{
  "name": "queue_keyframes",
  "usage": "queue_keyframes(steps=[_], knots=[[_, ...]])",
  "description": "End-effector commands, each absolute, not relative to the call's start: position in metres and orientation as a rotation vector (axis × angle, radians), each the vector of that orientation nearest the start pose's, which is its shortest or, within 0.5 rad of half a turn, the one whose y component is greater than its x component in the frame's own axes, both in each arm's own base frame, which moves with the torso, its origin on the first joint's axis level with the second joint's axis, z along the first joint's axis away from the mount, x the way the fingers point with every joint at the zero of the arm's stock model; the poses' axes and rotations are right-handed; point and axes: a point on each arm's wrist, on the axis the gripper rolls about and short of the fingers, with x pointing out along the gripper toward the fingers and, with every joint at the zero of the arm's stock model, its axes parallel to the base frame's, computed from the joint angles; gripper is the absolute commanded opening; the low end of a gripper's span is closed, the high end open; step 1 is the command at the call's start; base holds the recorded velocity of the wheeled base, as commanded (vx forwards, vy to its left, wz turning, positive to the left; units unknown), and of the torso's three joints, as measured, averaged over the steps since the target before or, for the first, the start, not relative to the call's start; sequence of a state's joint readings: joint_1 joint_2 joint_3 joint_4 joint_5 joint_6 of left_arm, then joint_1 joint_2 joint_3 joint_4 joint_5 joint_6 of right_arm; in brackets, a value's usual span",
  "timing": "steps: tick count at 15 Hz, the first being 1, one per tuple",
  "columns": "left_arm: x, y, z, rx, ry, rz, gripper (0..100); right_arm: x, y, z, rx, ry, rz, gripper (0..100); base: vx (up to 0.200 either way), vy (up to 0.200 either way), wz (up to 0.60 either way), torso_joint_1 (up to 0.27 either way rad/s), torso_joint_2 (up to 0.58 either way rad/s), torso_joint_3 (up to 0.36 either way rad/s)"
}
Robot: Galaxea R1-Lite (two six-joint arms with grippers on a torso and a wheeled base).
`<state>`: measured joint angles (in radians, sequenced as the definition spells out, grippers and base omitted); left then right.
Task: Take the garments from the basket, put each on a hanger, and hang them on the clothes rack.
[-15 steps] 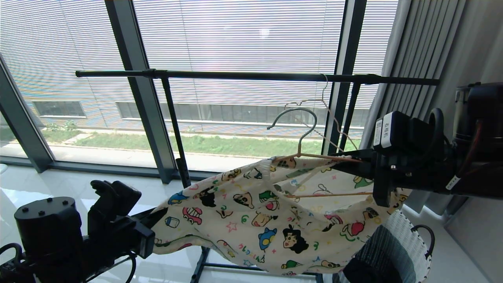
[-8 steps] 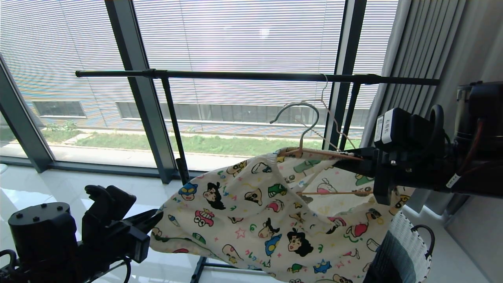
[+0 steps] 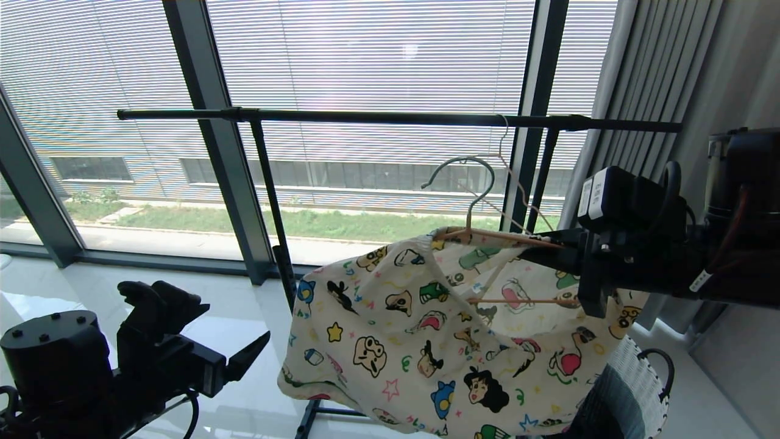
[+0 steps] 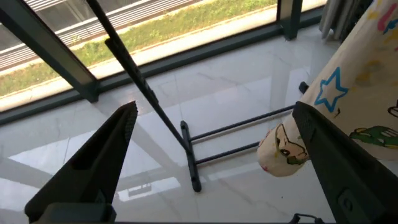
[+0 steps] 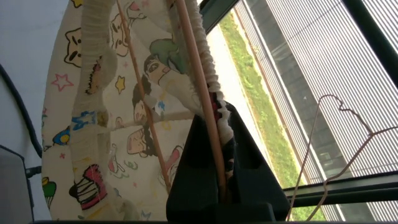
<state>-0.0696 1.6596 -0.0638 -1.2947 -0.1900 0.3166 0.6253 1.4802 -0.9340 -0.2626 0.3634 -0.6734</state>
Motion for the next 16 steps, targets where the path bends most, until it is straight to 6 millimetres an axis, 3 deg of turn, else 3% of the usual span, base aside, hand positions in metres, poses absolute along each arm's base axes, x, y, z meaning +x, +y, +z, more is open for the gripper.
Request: queue_keyframes(steps=[1,5,8,12,16], knots=[[0.198,-0.014,0.095,0.302,0.233,-0.223,100,0.205,0.158,0.243,-0.644,-0.038,1.041,0,0.000,0.000,0.00,0.000,0.00,0.000],[0.202,-0.006,0.099,0.288,0.219,-0.033,100,0.205,0.156,0.235,-0.652,0.023,0.993,0,0.000,0.000,0.00,0.000,0.00,0.000],[0.207,-0.002,0.104,0.290,0.192,0.049,100,0.210,0.158,0.213,-0.621,0.178,0.909,0,0.000,0.000,0.00,0.000,0.00,0.000],[0.211,0.005,0.108,0.308,0.181,0.130,100,0.222,0.174,0.190,-0.369,0.408,0.747,0,0.000,0.000,0.00,0.000,0.00,0.000],[0.212,0.004,0.107,0.317,0.184,0.125,100,0.237,0.195,0.180,-0.197,0.511,0.579,0,0.000,0.000,0.00,0.000,0.00,0.000]])
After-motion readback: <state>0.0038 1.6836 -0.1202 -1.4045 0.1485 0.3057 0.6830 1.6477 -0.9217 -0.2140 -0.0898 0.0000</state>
